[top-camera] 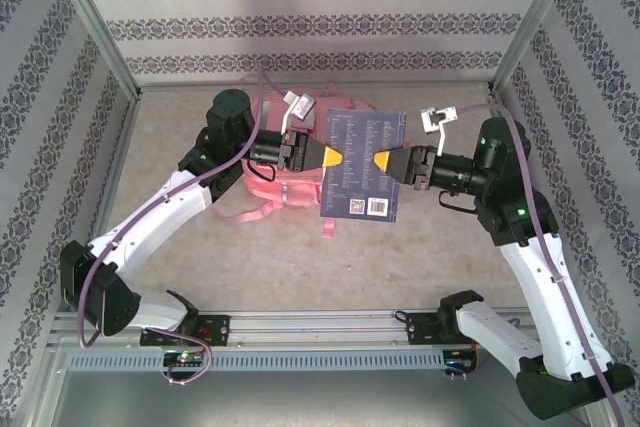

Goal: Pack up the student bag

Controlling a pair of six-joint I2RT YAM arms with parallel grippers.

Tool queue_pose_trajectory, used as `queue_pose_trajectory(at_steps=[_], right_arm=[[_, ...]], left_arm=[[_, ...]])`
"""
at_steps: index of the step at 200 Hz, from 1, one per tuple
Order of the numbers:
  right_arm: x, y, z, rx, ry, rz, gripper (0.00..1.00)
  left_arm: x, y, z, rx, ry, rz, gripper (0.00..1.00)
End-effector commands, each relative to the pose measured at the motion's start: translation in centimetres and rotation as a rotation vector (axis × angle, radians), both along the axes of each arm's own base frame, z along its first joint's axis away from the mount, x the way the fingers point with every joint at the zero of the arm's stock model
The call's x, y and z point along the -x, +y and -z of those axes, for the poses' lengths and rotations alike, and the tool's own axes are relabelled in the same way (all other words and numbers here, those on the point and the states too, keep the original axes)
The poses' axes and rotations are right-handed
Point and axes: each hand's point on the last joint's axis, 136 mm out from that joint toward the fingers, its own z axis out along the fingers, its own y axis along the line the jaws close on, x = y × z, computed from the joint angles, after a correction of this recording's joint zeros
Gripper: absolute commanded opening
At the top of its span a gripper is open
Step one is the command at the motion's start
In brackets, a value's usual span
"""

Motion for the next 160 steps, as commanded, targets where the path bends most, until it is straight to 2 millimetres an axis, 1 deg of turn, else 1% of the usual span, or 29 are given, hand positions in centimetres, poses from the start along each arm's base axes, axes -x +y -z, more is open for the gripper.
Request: queue_pose_trajectory(at_steps=[1, 7, 15, 27, 29, 41, 54, 67, 76, 80, 84, 86, 94, 112, 126, 160], right_arm=[[-1.5, -2.1, 0.3, 0.033, -0.021, 0.18, 0.57], [-1.9, -2.4, 0.2, 0.007, 0.003, 0.22, 0.6], [-2.7, -2.8, 0.5, -0.018, 0.042, 0.266, 0.61], [-3.6, -3.2, 0.7, -0.031, 0.08, 0.318, 0.6], [-3.7, -3.2, 0.8, -0.033, 0.084, 0.325, 0.6], [-4.6, -4.0, 1.0, -0.039, 0.099, 0.394, 0.62], [-5.4, -5.6, 1.1, -0.045, 0.108, 0.514, 0.65], [-5.9, -7.2, 1.2, -0.1, 0.136, 0.629, 0.68], [-6.2, -7.3, 1.2, -0.178, 0.17, 0.649, 0.7], [-6.3, -7.1, 1.4, -0.207, 0.186, 0.64, 0.72], [-6.5, -6.8, 1.1, -0.242, 0.191, 0.624, 0.73], [-6.6, -6.6, 1.5, -0.249, 0.209, 0.615, 0.73], [-6.8, -5.8, 1.3, -0.288, 0.229, 0.583, 0.76], [-7.1, -4.3, 1.2, -0.28, 0.239, 0.546, 0.82], [-7.3, -3.6, 1.0, -0.271, 0.226, 0.541, 0.84], [-8.3, -1.9, 0.2, -0.314, 0.21, 0.496, 0.84]], left_arm=[[-2.1, 0.3, -1.4, 0.019, -0.032, -0.11, 0.0], [-3.3, 0.2, -1.1, 0.017, -0.005, -0.165, 0.0], [-5.0, 0.1, -0.8, 0.028, 0.034, -0.237, 0.0], [-7.4, 0.3, -1.3, 0.123, 0.108, -0.349, 0.0], [-7.8, 0.3, -1.1, 0.136, 0.122, -0.371, 0.0], [-10.1, 1.6, -1.9, 0.277, 0.185, -0.512, 0.0], [-11.5, 3.3, -2.6, 0.397, 0.217, -0.634, 0.0], [-12.0, 4.0, -3.4, 0.453, 0.237, -0.681, 0.0], [-12.1, 3.9, -4.1, 0.481, 0.254, -0.673, 0.0], [-12.2, 3.7, -4.2, 0.491, 0.268, -0.665, 0.0], [-12.2, 3.6, -4.5, 0.503, 0.279, -0.657, 0.0], [-12.2, 3.5, -4.6, 0.509, 0.285, -0.653, 0.0], [-12.3, 3.3, -4.8, 0.53, 0.306, -0.646, 0.0], [-12.2, 2.8, -4.8, 0.55, 0.341, -0.635, 0.0], [-12.0, 2.4, -4.6, 0.545, 0.361, -0.625, 0.0], [-11.8, 1.8, -4.1, 0.54, 0.391, -0.611, 0.0]])
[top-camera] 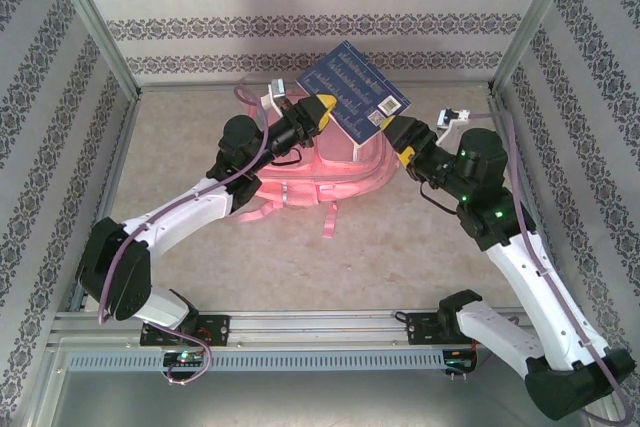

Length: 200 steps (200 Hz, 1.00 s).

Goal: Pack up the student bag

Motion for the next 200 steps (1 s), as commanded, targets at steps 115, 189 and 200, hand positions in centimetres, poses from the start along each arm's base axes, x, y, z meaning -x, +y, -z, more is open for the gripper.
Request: queue_pose_trajectory(at_steps=[115, 189, 200], right_arm=[[-3.4, 2.0, -5.0, -0.095, -0.193, 0.05, 0.17], [-1.7, -3.7, -1.5, 0.106, -0.065, 0.233, 0.0], [-0.6, -5.6, 0.1, 0.212, 0.004, 0.269, 0.0]], left_arm=[[1.9, -1.3, -3.6, 0.075, -0.085, 0.047, 0.0], [0.8, -2.6, 2.6, -0.349, 0.024, 0.077, 0.71], [0.3, -2.3, 4.8, -0.552, 0.054, 0.072, 0.69]])
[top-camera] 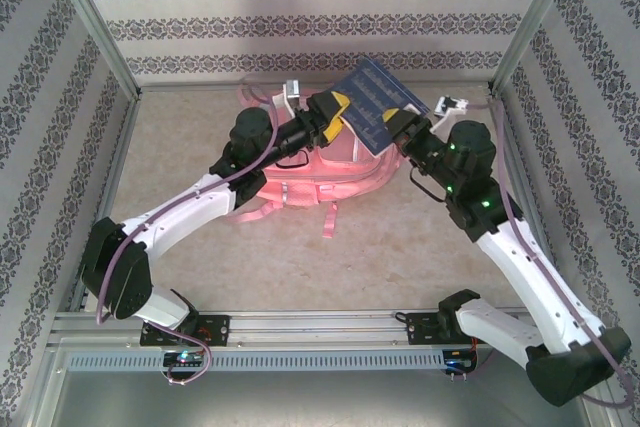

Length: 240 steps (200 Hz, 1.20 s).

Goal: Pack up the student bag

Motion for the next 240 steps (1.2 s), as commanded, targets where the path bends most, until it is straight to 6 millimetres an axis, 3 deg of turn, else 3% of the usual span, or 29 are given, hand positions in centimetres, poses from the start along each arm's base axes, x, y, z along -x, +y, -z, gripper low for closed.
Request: queue_pose_trajectory(at_steps=[1, 25, 57, 91, 148, 167, 196, 240], right_arm=[[2.2, -4.6, 1.3, 0.179, 0.089, 0.136, 0.0], [4.5, -6.8, 3.3, 0.327, 0.154, 0.146, 0.0], [6.4, -8.2, 5.7, 0.396, 0.206, 0.142, 0.0], [6.0, -8.8, 6.9, 0.394, 0.236, 0.141, 0.0], [5.6, -9.3, 8.6, 0.383, 0.281, 0.127, 0.0], [5.8, -9.4, 9.1, 0.375, 0.291, 0.122, 0.0], [6.2, -9.6, 9.8, 0.384, 0.304, 0.113, 0.0], [6.2, -9.5, 11.0, 0.366, 0.338, 0.087, 0.0]], left_arm=[[0.0, 0.1, 3.8, -0.391, 0.011, 0.033, 0.69], [-1.2, 0.1, 7.7, -0.63, 0.058, 0.066, 0.61], [-3.8, -2.1, 10.8, -0.714, 0.096, 0.141, 0.59], [-7.2, -3.5, 14.3, -0.801, 0.109, 0.142, 0.57], [-12.2, -2.7, 18.8, -0.91, 0.147, 0.072, 0.55], [-13.2, -2.8, 19.7, -0.887, 0.154, 0.074, 0.55], [-13.7, -4.8, 20.5, -0.802, 0.147, 0.129, 0.52], [-14.0, -6.6, 20.0, -0.696, 0.128, 0.176, 0.44]])
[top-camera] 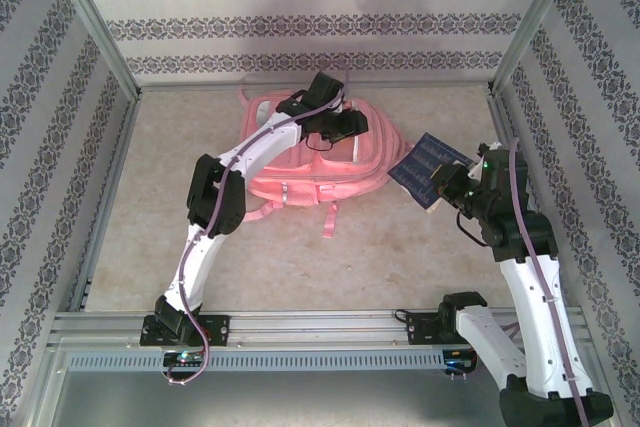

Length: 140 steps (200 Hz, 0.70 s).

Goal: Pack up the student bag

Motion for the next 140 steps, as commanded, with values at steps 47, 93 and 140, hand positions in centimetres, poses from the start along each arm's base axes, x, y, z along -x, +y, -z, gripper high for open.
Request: queue_pose_trajectory(at_steps=[47, 93, 140], right_arm=[[0.0, 0.8, 1.4, -0.038, 0.012, -0.044, 0.0], [-0.5, 1.0, 1.9, -0.048, 0.023, -0.052, 0.0], [-0.9, 1.1, 2.0, -0.053, 0.028, -0.059, 0.0]], left_arm=[[-0.1, -1.9, -3.5, 0.113, -0.067, 0.067, 0.35], [0.0, -1.6, -3.5, 0.084, -0.082, 0.081, 0.35], [0.2, -0.9, -3.9, 0.03, -0.107, 0.094, 0.34]])
